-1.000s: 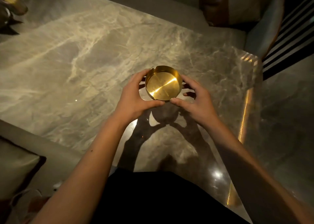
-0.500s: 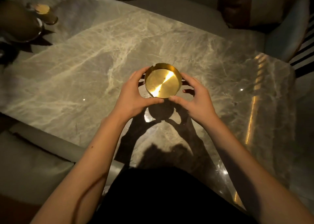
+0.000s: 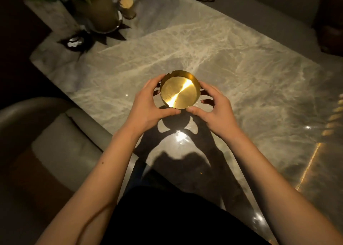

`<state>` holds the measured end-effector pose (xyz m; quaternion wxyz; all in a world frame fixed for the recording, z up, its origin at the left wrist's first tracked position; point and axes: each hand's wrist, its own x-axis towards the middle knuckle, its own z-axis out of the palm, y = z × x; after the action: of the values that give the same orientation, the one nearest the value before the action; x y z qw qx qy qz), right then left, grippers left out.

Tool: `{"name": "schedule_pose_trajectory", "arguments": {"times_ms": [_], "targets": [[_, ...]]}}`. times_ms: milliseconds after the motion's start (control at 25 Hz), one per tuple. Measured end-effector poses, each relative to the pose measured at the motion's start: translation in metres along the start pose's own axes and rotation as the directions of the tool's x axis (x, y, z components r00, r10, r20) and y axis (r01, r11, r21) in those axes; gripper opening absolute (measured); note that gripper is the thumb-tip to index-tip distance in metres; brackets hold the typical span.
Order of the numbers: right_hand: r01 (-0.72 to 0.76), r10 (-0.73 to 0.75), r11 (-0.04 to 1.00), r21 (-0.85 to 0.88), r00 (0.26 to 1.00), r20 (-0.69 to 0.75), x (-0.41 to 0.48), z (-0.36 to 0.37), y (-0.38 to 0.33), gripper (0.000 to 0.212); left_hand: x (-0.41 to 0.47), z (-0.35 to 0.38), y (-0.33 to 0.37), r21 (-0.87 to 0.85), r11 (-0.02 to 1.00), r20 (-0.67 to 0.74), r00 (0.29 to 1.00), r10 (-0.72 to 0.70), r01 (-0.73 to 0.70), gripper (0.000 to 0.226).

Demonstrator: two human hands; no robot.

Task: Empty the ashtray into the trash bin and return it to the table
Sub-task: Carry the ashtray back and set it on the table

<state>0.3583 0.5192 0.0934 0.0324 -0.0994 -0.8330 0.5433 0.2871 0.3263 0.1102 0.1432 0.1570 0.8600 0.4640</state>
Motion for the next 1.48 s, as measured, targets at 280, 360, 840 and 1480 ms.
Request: {"name": "schedule_pose_trajectory", "arguments": {"times_ms": [280, 360, 840, 1480], "targets": [[-0.003, 0.002, 0.998, -0.063, 1.000, -0.018, 0.106, 0.120, -0.041, 0.076, 0.084, -0.117, -0.098, -0.044, 0.999, 0.043, 0.999, 0.000, 0.002, 0.097], [-0.029, 0.024, 0.996, -0.080, 0.998, -0.066, 0.132, 0.156, -0.055, 0.077, 0.112, -0.150, -0.123, -0.065, 0.998, 0.097, 0.995, 0.006, 0.000, 0.098], [-0.039, 0.042, 0.987, -0.156, 0.999, 0.016, 0.179, 0.268, -0.102, 0.075, 0.123, -0.252, -0.198, -0.168, 0.981, 0.088, 0.993, -0.084, 0.098, 0.100], [0.095, 0.004, 0.935, -0.341, 0.960, 0.279, 0.252, 0.377, -0.103, 0.075, 0.122, -0.304, -0.297, -0.187, 0.959, -0.102, 0.967, -0.235, 0.214, 0.099]]}}
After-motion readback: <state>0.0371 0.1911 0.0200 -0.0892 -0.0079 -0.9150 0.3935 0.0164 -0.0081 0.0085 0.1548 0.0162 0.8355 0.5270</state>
